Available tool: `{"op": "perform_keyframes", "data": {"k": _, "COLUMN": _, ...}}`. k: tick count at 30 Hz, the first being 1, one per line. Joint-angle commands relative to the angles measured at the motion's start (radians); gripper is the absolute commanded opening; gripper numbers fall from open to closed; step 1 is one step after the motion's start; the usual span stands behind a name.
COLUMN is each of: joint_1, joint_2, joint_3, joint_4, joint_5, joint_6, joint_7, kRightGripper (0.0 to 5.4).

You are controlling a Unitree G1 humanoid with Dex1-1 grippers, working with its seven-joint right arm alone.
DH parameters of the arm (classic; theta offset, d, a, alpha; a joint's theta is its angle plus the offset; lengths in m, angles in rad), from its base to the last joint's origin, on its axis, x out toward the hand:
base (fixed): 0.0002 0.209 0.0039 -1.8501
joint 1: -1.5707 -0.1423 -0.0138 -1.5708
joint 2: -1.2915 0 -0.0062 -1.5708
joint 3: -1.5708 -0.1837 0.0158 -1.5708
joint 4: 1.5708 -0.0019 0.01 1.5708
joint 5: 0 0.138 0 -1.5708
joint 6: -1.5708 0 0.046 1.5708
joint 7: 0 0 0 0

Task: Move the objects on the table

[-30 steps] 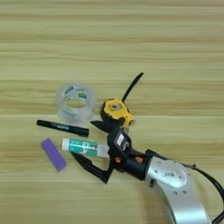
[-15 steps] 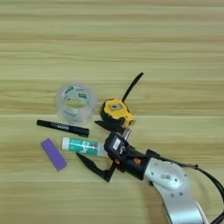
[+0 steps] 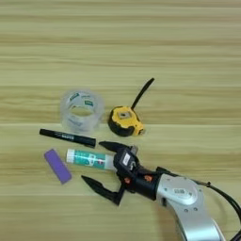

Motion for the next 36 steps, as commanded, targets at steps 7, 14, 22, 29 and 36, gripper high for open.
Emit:
{"op": "perform_keyframes", "data": {"k": 7, "joint_1": -0.036, "joint_2": -0.041, "joint_3": -0.027, "joint_4": 0.006, "joint_5": 0.0, "joint_6": -0.005, "joint_7": -0.019, "kRightGripper": 3.85}}
{"op": "perform_keyframes", "data": {"k": 14, "joint_1": -0.035, "joint_2": -0.034, "joint_3": -0.032, "joint_4": -0.001, "joint_5": 0.013, "joint_6": -0.008, "joint_7": -0.019, "kRightGripper": 3.06}}
{"op": "perform_keyframes", "data": {"k": 22, "joint_1": -0.035, "joint_2": -0.034, "joint_3": -0.032, "joint_4": -0.016, "joint_5": 0.028, "joint_6": -0.003, "joint_7": -0.007, "kRightGripper": 2.24}}
{"op": "perform_keyframes", "data": {"k": 29, "joint_1": -0.032, "joint_2": -0.031, "joint_3": -0.035, "joint_4": -0.039, "joint_5": 0.049, "joint_6": 0.006, "joint_7": 0.007, "kRightGripper": 1.7}}
{"op": "perform_keyframes", "data": {"k": 36, "joint_1": -0.027, "joint_2": -0.026, "joint_3": -0.039, "joint_4": -0.067, "joint_5": 0.075, "joint_6": 0.022, "joint_7": 0.016, "kRightGripper": 1.7}}
